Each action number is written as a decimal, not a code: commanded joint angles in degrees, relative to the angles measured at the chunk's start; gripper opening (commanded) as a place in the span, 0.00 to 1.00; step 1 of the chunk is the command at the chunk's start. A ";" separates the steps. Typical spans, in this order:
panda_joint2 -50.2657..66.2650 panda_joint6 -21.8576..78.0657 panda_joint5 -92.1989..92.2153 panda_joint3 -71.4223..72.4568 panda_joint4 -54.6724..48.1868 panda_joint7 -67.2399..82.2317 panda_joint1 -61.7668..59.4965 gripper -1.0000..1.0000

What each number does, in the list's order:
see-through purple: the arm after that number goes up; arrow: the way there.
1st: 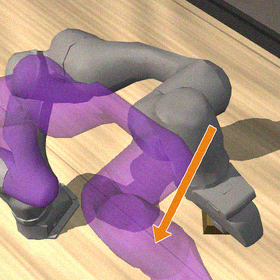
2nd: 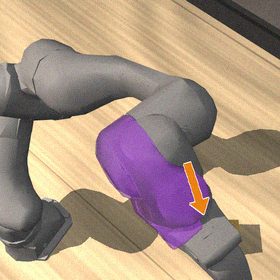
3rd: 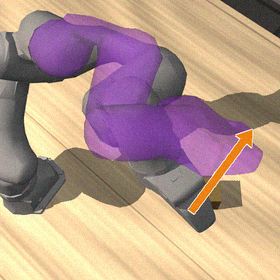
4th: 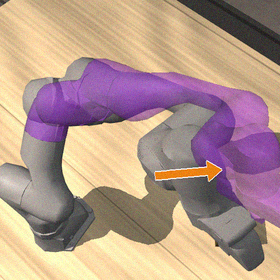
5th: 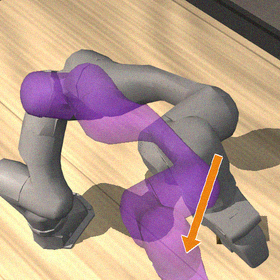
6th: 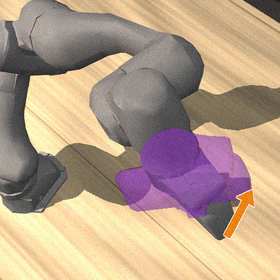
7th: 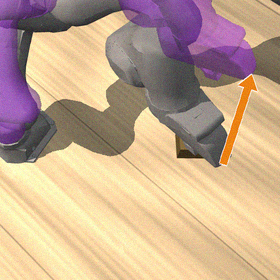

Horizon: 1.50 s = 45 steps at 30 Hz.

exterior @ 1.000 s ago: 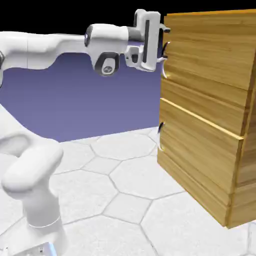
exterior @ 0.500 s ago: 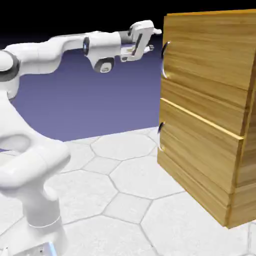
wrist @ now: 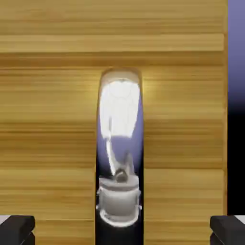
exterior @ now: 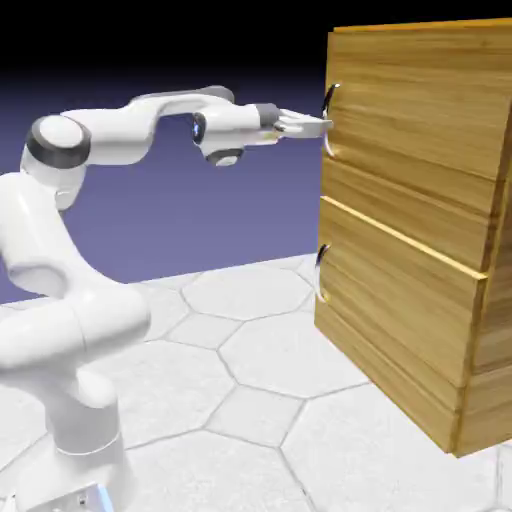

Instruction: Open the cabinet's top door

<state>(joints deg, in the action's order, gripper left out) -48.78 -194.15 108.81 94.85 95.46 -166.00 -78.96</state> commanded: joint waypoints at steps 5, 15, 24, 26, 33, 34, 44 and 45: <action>-4.93 5.76 4.29 -6.23 3.83 0.00 3.84 0.00; -23.73 29.52 16.18 -24.43 23.16 0.00 16.95 0.00; -38.69 51.20 20.51 -35.29 41.85 0.00 25.61 0.00; -41.81 56.19 20.83 -37.54 45.89 0.00 27.01 0.00; -51.47 73.63 20.36 -45.71 58.42 0.08 29.27 0.00; -52.17 76.12 19.77 -47.35 60.33 0.70 29.88 0.00; -52.22 97.19 6.80 -68.09 72.57 9.22 32.00 0.00; -52.21 99.68 5.72 -70.00 73.13 9.66 30.85 0.00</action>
<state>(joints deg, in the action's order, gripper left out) -100.98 -94.54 114.49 24.83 168.59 -156.35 -48.11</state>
